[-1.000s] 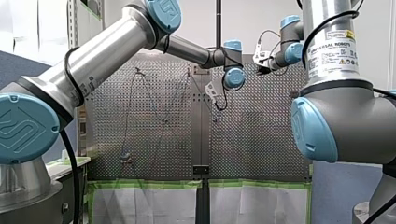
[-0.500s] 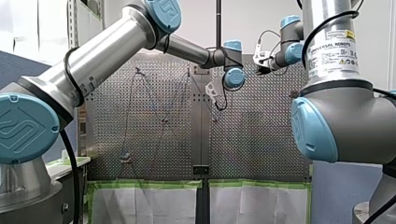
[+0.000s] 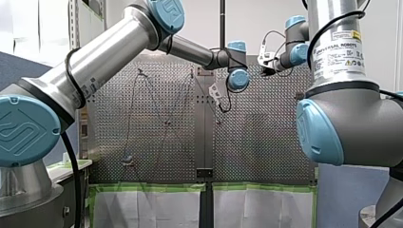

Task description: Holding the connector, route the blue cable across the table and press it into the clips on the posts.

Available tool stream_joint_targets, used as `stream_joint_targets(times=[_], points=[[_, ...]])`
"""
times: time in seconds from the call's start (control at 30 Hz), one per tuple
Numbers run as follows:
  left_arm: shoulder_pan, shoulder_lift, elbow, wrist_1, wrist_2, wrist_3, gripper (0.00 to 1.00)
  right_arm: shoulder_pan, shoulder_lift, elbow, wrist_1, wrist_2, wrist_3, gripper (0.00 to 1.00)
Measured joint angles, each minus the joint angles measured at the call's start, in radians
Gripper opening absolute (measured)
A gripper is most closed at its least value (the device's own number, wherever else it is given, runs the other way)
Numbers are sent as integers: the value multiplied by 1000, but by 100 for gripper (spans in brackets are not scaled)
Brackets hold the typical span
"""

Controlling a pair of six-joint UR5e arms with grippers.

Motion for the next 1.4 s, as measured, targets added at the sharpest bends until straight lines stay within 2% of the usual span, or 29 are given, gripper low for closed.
stream_joint_targets(times=[0.37,1.0,1.4], points=[[-1,0,0,-1,-4,-1,100,0,0,0,0,0,0,0],[-9,0,-1,-20,-57,-12,100,0,0,0,0,0,0,0],[-11,0,-1,-23,-68,-14,100,0,0,0,0,0,0,0]])
